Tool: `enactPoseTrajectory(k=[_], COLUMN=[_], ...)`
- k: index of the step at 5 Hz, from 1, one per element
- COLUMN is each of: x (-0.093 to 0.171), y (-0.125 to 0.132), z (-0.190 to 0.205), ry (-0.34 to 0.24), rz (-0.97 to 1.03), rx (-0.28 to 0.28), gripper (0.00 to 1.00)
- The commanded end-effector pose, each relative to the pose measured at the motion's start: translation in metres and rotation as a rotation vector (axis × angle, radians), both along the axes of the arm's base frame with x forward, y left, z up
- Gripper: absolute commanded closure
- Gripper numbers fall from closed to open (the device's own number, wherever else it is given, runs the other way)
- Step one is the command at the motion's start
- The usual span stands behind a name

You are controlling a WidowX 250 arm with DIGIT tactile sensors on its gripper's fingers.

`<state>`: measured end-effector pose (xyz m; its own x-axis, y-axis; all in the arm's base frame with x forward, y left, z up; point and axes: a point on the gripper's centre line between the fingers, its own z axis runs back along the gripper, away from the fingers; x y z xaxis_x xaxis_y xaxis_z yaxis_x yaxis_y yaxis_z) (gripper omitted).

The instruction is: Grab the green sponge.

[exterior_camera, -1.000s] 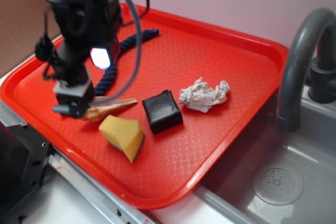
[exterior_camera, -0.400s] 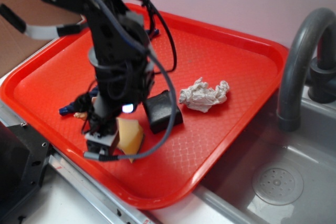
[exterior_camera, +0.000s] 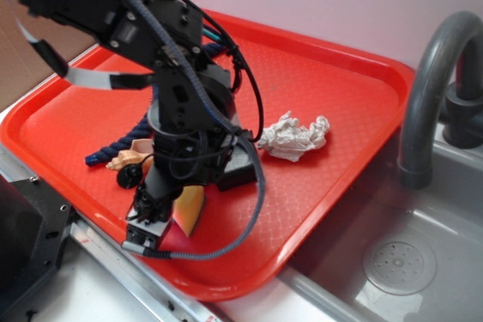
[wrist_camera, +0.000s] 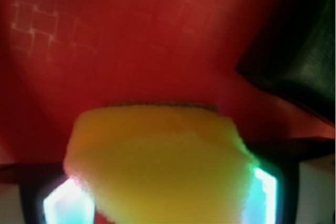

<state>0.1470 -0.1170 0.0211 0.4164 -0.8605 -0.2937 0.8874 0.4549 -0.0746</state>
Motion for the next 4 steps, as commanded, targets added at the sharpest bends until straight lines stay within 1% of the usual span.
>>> enactPoseTrajectory(k=[1, 2, 3, 4], x=[-0.004, 0.0, 0.007, 0.008], y=[0.011, 0.018, 0.025, 0.036], z=[-0.005, 0.003, 0.039, 0.089], ry=[-0.037, -0.048, -0.102, -0.19], rz=[0.055, 0.099, 0.276, 0.524], rx=[0.003, 0.001, -0.03, -0.079], gripper=[1.0, 1.0, 1.0, 1.0])
